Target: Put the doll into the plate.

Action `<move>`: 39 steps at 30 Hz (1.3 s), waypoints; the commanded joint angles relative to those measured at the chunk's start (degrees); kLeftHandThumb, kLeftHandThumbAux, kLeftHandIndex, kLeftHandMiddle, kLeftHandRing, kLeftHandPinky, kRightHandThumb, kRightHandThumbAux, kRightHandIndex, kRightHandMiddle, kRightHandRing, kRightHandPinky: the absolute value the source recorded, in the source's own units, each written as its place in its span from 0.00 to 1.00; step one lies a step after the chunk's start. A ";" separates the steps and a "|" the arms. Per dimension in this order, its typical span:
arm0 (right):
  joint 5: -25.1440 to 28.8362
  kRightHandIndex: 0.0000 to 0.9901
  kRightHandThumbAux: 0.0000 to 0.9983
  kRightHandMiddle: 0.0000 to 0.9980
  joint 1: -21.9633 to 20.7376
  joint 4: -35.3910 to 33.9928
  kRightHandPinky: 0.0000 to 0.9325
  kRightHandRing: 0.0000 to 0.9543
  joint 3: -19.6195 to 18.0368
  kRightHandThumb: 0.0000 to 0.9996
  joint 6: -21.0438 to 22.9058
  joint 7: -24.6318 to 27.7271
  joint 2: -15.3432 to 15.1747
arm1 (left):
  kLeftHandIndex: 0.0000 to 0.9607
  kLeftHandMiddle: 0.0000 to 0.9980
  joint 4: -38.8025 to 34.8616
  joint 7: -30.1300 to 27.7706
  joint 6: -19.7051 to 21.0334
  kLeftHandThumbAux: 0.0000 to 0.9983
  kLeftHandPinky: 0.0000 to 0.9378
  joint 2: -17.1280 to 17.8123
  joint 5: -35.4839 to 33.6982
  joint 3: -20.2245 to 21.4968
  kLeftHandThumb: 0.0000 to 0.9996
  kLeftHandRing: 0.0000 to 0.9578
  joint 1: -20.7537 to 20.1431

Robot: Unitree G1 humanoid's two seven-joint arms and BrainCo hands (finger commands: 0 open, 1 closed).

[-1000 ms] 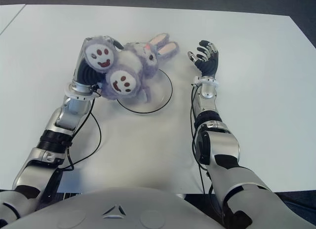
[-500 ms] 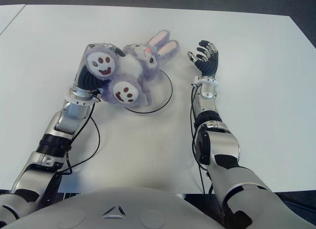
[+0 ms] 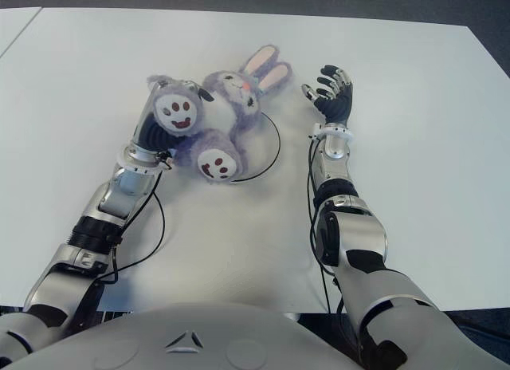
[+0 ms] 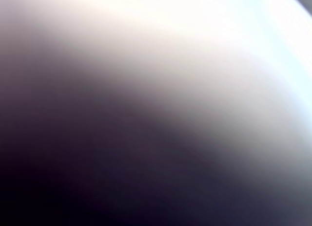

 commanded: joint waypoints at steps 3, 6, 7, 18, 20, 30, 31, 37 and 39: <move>-1.78 0.27 0.96 0.27 18.20 10.53 0.33 0.29 1.71 0.21 1.46 0.24 7.90 | 0.46 0.90 7.18 1.68 0.48 0.70 0.96 -2.47 3.88 -2.59 0.73 0.93 -0.43; -1.77 0.27 0.96 0.27 18.20 10.54 0.32 0.29 1.70 0.22 1.46 0.28 7.90 | 0.46 0.90 7.50 2.18 0.33 0.70 0.96 -2.54 4.18 -2.66 0.72 0.94 -0.68; -1.76 0.27 0.96 0.27 18.20 10.54 0.32 0.28 1.70 0.22 1.47 0.30 7.90 | 0.46 0.90 7.60 2.37 0.30 0.70 0.96 -2.59 4.30 -2.70 0.72 0.94 -0.79; -1.81 0.30 0.97 0.27 18.03 10.62 0.34 0.29 1.68 0.22 1.43 0.01 8.04 | 0.46 0.90 9.14 4.02 -0.15 0.70 0.96 -3.22 4.87 -2.90 0.73 0.94 -3.88; -1.82 0.30 0.97 0.28 18.01 10.64 0.34 0.29 1.67 0.22 1.47 -0.04 8.05 | 0.46 0.90 9.38 4.47 -0.19 0.70 0.96 -3.30 5.36 -2.96 0.73 0.94 -4.53; -1.92 0.29 0.97 0.28 17.84 10.68 0.34 0.29 1.74 0.20 1.62 -0.49 8.22 | 0.46 0.90 10.44 4.08 -0.30 0.70 0.95 -4.39 5.58 -4.08 0.73 0.93 -7.61; -1.94 0.29 0.97 0.27 17.83 10.69 0.34 0.29 1.76 0.20 1.66 -0.51 8.23 | 0.46 0.90 10.40 3.37 -0.27 0.70 0.95 -4.61 4.95 -4.25 0.73 0.93 -7.69; -2.12 0.28 0.97 0.27 17.87 10.69 0.33 0.29 1.91 0.19 1.63 -0.83 8.31 | 0.46 0.89 9.80 -0.44 -0.42 0.70 0.95 -5.21 1.94 -5.30 0.73 0.92 -7.84; -2.14 0.29 0.97 0.27 17.93 10.68 0.35 0.29 1.91 0.18 1.36 -1.06 8.38 | 0.46 0.89 9.61 -0.56 -0.30 0.70 0.94 -5.21 2.42 -5.49 0.73 0.92 -8.06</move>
